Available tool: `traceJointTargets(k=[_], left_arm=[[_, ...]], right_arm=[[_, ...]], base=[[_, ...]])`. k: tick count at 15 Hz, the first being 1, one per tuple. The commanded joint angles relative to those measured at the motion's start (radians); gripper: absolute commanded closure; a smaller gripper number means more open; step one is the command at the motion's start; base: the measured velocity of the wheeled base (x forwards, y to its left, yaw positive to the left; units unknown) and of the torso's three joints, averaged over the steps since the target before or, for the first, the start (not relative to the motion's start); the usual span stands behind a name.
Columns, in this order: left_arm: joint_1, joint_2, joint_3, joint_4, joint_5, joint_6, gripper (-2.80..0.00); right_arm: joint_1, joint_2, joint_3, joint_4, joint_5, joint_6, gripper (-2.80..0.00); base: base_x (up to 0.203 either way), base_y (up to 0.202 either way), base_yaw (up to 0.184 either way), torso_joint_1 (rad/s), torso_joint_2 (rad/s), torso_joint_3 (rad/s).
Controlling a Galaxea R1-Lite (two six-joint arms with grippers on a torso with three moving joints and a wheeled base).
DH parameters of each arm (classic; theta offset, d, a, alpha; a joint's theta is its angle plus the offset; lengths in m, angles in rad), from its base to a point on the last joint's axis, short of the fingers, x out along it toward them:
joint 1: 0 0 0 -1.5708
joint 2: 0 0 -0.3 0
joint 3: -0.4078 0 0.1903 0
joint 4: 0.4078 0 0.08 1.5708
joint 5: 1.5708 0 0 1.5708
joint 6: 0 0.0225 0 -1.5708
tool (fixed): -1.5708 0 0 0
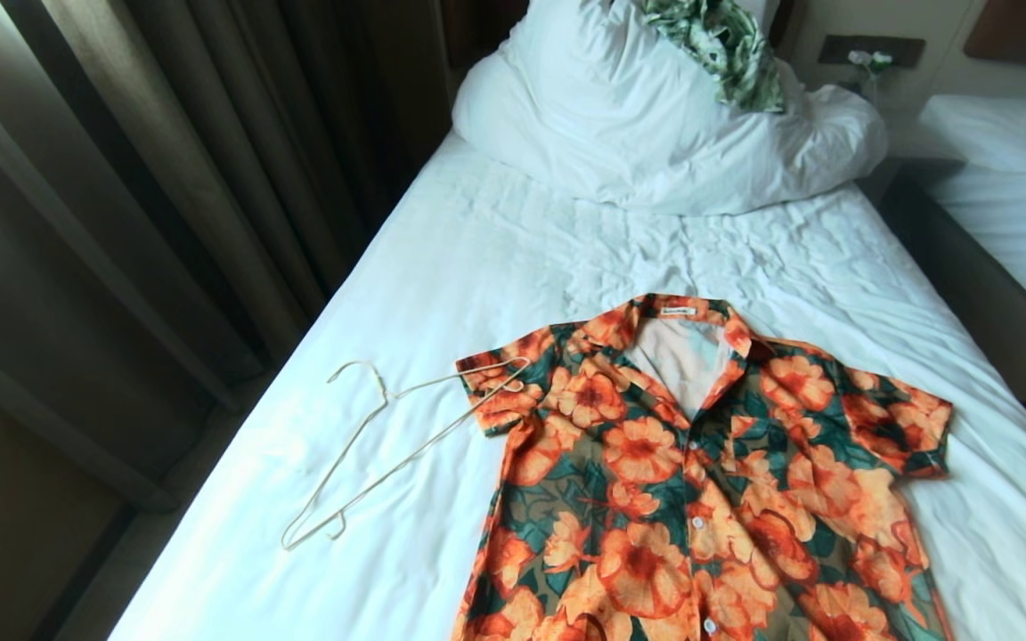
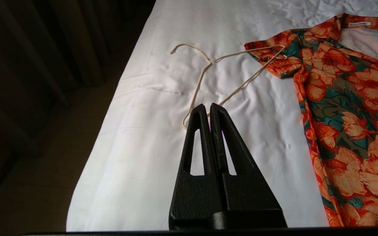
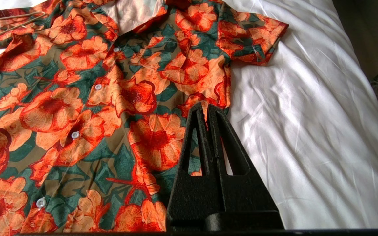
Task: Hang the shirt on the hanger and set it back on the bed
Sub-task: Lift the shirt and hanger
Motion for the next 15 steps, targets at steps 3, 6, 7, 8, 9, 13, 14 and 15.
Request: traceJointTargets(k=[3,6,7,8,9,13,14,15], left_arm=[[0.000,0.001,0.032,-0.001,0.000,0.000,0.00],[0.000,0.001,0.032,-0.001,-0.006,0.013,0.00],[0.000,0.001,0.032,-0.001,-0.008,0.023,0.00],[0.000,0.001,0.032,-0.001,-0.004,0.013,0.00],[0.000,0.001,0.032,-0.001,0.000,0.001,0.00],[0.000,0.001,0.034,-0.015,0.016,-0.026,0.00],[0.000,0.001,0.037,-0.024,0.018,-0.025,0.00],[0.000,0.001,0.037,-0.024,0.017,-0.026,0.00]], right_arm=[[0.000,-0.001,0.000,0.000,0.001,0.000,0.00],[0.000,-0.001,0.000,0.000,0.001,0.000,0.00],[0.000,-0.001,0.000,0.000,0.001,0.000,0.00],[0.000,-0.001,0.000,0.000,0.001,0.000,0.00],[0.000,-0.001,0.000,0.000,0.001,0.000,0.00],[0.000,-0.001,0.000,0.000,0.001,0.000,0.00],[0.000,-0.001,0.000,0.000,0.001,0.000,0.00],[0.000,-0.001,0.000,0.000,0.001,0.000,0.00]], base=[[0.000,0.000,0.000,0.000,0.00,0.000],[0.000,0.000,0.000,0.000,0.00,0.000],[0.000,0.000,0.000,0.000,0.00,0.000],[0.000,0.000,0.000,0.000,0.00,0.000],[0.000,0.000,0.000,0.000,0.00,0.000],[0.000,0.000,0.000,0.000,0.00,0.000],[0.000,0.000,0.000,0.000,0.00,0.000],[0.000,0.000,0.000,0.000,0.00,0.000]])
